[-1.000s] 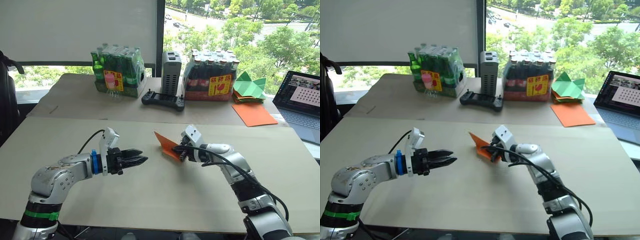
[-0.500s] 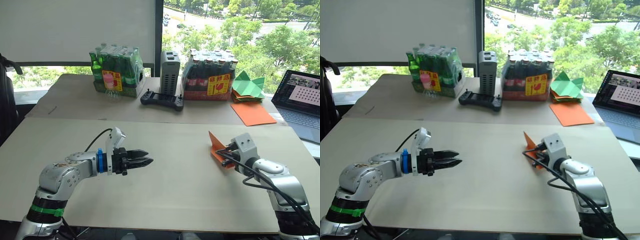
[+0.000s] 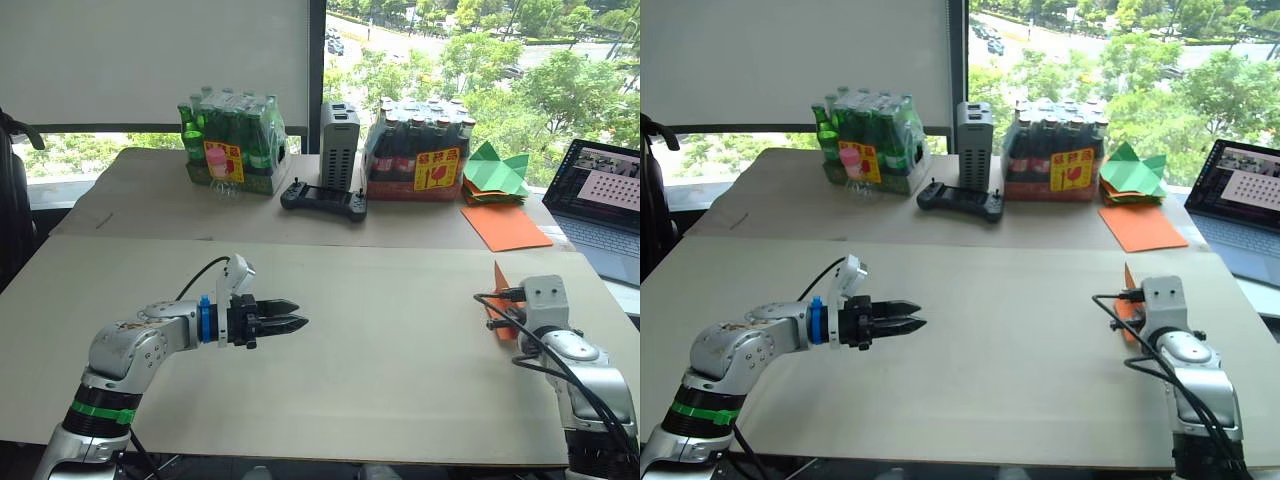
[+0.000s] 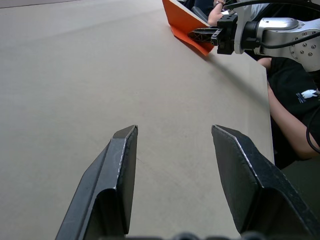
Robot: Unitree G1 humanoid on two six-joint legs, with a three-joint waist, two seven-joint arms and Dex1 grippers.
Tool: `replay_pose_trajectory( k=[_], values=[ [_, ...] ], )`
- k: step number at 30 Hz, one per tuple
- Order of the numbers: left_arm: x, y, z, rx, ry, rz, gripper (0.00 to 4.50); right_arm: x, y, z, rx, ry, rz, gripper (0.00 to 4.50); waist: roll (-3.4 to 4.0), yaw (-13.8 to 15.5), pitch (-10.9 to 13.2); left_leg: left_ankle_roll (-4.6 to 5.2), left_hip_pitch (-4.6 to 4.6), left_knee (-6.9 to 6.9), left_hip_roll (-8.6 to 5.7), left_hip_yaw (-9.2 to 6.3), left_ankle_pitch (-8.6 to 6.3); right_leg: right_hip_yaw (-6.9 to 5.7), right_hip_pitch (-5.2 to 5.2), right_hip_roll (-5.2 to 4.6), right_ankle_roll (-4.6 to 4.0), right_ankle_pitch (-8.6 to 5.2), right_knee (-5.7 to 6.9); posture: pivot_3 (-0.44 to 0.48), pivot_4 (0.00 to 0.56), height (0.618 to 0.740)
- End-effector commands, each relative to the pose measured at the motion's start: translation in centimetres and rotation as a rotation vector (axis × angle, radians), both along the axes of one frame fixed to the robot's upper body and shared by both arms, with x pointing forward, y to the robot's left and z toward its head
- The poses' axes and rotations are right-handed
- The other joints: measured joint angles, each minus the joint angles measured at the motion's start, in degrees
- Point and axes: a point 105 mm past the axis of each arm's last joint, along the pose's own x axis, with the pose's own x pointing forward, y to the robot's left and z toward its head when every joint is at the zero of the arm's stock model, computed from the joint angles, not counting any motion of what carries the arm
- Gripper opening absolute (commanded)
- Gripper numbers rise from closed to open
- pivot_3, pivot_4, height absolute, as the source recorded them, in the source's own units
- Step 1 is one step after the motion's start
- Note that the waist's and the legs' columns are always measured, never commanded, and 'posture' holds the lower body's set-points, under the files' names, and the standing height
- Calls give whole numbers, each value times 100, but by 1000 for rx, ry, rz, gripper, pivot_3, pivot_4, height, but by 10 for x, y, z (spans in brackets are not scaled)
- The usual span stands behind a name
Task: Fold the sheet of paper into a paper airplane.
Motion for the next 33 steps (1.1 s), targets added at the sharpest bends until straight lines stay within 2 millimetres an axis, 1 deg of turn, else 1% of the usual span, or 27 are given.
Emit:
replay_pose_trajectory(
  k=[1,4,7,8,9,12,14,17,19,21,23,24,26,29,31,33],
  values=[
    [0,0,12,-17,-52,-5,2493,3,-10,12,-13,-67,-40,55,0,-3,0,0,0,0,0,0,0,0,0,0,0,0,0,0,150,740],
    [0,1,11,-17,-50,7,2493,4,-9,9,3,-65,-36,55,0,-9,0,0,1,0,1,0,0,0,0,1,0,0,1,0,150,740],
    [-1,2,11,-16,-50,13,2493,6,-5,6,1,-68,-31,890,0,-8,0,0,1,0,1,0,0,0,0,0,0,0,1,0,150,740],
    [-1,3,12,-16,-50,13,2493,6,-4,7,1,-74,-32,1214,0,-8,0,0,1,0,1,0,0,0,0,0,0,0,2,0,150,740],
    [-2,3,12,-16,-50,16,2493,7,-3,7,3,-80,-33,1643,0,-8,0,0,1,0,1,0,0,0,0,0,0,0,2,0,150,740],
    [-1,6,12,-15,-51,34,2493,12,1,16,-21,-130,-45,2571,0,-12,0,0,2,0,1,0,0,1,0,0,0,0,3,0,150,740],
    [1,7,12,-18,-53,51,2493,16,2,32,-65,-204,-61,3275,1,-17,0,0,2,0,1,0,0,0,0,1,0,0,4,0,150,740],
    [5,10,13,-25,-60,81,2493,21,4,63,-111,-353,-94,4356,3,-10,2,0,2,0,1,3,0,2,0,0,0,0,4,0,150,740],
    [7,12,15,-34,-66,103,2493,26,12,84,-117,-456,-75,4443,5,-14,3,0,2,0,1,2,0,2,0,0,0,0,4,0,150,740],
    [11,15,17,-45,-72,144,2493,31,32,107,-97,-575,-5,4443,5,-18,3,0,2,0,2,2,0,2,0,0,0,0,6,0,150,740],
    [14,19,20,-60,-80,182,2493,38,67,116,-13,-625,148,4443,5,-28,3,0,3,0,3,2,0,2,-1,1,0,0,6,0,150,740],
    [16,20,21,-65,-83,197,2493,40,82,117,26,-630,220,4443,5,-31,3,0,4,-1,4,2,0,2,-1,1,0,0,7,0,150,740],
    [19,24,22,-70,-91,239,2493,39,122,112,109,-611,403,4443,5,-27,3,0,6,-1,4,2,0,1,0,2,0,0,10,0,150,740],
    [20,28,23,-79,-96,275,2493,36,151,103,198,-568,544,4443,6,-8,3,0,4,-1,4,1,0,0,0,0,0,0,12,0,150,740],
    [19,32,23,-83,-102,307,2493,32,174,94,264,-509,660,4443,6,17,4,0,1,0,2,0,0,-2,0,-3,0,1,13,0,150,740],
    [18,36,24,-86,-104,330,2493,29,185,88,299,-473,726,4443,6,20,4,0,1,1,2,0,0,-2,0,-4,0,1,15,0,150,740]
  ],
)
